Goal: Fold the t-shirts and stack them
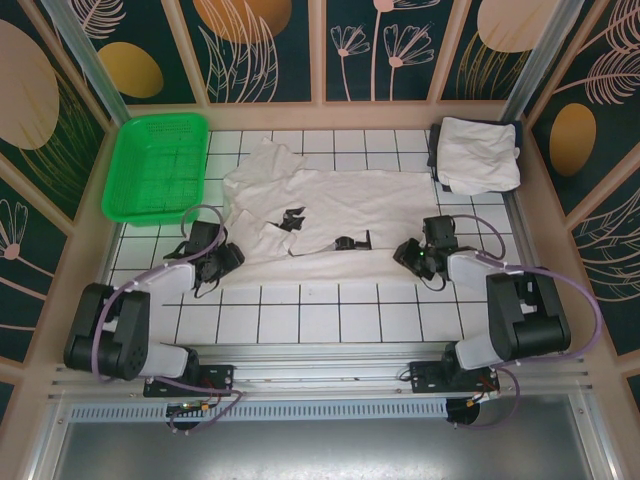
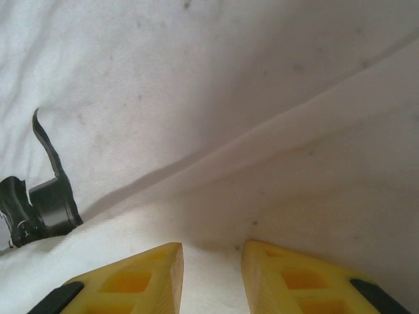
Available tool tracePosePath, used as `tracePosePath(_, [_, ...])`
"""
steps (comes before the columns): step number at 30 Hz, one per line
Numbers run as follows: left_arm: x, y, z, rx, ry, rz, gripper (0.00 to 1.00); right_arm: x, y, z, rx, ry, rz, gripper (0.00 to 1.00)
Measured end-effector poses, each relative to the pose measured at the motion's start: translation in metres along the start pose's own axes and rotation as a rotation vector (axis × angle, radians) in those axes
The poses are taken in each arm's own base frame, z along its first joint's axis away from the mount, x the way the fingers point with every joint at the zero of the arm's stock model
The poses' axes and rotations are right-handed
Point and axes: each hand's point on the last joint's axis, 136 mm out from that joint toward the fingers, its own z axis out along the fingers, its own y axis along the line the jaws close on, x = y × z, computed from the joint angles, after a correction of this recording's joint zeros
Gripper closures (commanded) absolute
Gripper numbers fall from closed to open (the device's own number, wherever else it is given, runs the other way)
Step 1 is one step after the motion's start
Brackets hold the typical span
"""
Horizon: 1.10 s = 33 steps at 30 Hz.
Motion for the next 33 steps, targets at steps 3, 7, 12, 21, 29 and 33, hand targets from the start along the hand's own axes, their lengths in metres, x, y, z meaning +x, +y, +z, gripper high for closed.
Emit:
tracePosePath(3, [0.012, 0.011, -0.009, 0.006, -0.006, -0.027, 0.48, 0.011, -0.007, -0.009, -0.002, -0.006, 0.015, 0.68])
tracePosePath(7, [0.028, 0.025, -0.024, 0.015, -0.006, -0.073, 0.45, 0.029, -0.019, -0.023, 0.014, 0.001, 0.042, 0.68])
tracePosePath(12, [0.025, 0.027, -0.039, -0.028, 0.002, -0.079, 0.33, 0.036, -0.022, -0.041, 0.031, 0.008, 0.061, 0.67])
tracePosePath(21, [-0.069, -0.039, -0.015, -0.1, -0.058, 0.084, 0.25, -0.014, 0.033, -0.054, -0.083, -0.068, -0.001, 0.68])
tracePosePath(29, [-0.08, -0.019, 0.041, -0.318, 0.032, 0.243, 0.6, -0.007, 0.03, -0.028, -0.085, -0.004, 0.006, 0.68])
tracePosePath(33, [-0.088, -0.008, 0.038, -0.401, 0.022, 0.278, 0.68, 0.004, 0.017, -0.022, -0.062, 0.012, 0.012, 0.68])
